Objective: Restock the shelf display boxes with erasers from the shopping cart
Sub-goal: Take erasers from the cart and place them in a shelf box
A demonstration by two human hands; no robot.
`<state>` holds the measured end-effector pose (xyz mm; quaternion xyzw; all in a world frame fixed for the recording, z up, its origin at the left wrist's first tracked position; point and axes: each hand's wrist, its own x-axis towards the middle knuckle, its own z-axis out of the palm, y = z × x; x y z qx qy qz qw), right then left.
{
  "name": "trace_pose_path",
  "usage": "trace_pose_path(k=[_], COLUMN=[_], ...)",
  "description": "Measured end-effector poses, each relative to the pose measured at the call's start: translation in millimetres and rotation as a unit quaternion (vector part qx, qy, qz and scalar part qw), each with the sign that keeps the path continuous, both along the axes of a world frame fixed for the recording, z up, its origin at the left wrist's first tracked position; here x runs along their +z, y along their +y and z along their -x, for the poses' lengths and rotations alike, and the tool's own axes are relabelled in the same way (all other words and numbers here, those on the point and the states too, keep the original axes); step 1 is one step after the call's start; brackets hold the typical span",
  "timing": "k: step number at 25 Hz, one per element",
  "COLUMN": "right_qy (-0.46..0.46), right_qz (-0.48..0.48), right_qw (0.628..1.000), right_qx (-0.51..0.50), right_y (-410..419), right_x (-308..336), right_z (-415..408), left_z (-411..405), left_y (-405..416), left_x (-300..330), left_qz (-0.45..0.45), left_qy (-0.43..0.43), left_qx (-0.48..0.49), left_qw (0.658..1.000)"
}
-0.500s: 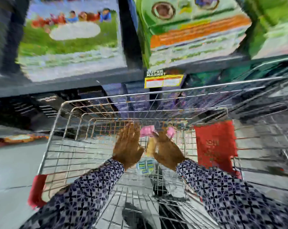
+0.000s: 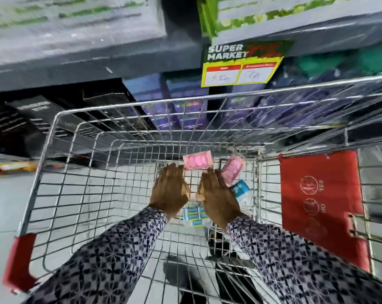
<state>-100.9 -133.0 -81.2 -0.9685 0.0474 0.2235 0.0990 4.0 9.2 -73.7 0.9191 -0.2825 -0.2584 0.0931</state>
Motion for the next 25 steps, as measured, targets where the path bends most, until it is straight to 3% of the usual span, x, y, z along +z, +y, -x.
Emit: trace_pose_path(k=[4,7,14,17,19,23,25], right_qy=[-0.032,-0.094,-0.253,-0.351,-0.405,-0.418,-0.410], right_qz=[-0.106,-0.152,-0.236,-0.256,-0.221,-0.163,-0.156], right_qw=[0.992,0.981,0.934,0.898,0.886,0.894,0.898], right_qx=[-0.054,-0.076,-0.088,-0.065,-0.032,-0.006,0.019], right_y=[-2.3,-3.6,-7.4,-13.0,-21.0,-39.1,-45.8], right_x=[20.4,81.2,383.3,525.0,605.6,711.1,741.4], right_z=[-1.3,-4.1,12.1,16.2,7.5,-31.6,-62.4], left_z=[-13.6,-20.1,4.5,6.3,-3.0,-35.6,-68.3], left_y=[21.4,29.3,66.0,66.3,60.6,48.3,41.8], left_x=[25.7,94.2,378.9,506.3,578.4,683.7,717.1], left_qz=[0.010,0.058,0.312,0.403,0.450,0.438,0.425], left_qy=[0.030,0.006,-0.039,-0.099,-0.133,-0.199,-0.184], left_qx=[-0.008,0.044,0.095,0.056,0.021,0.001,-0.015], left_qw=[0.999,0.997,0.945,0.908,0.883,0.877,0.886])
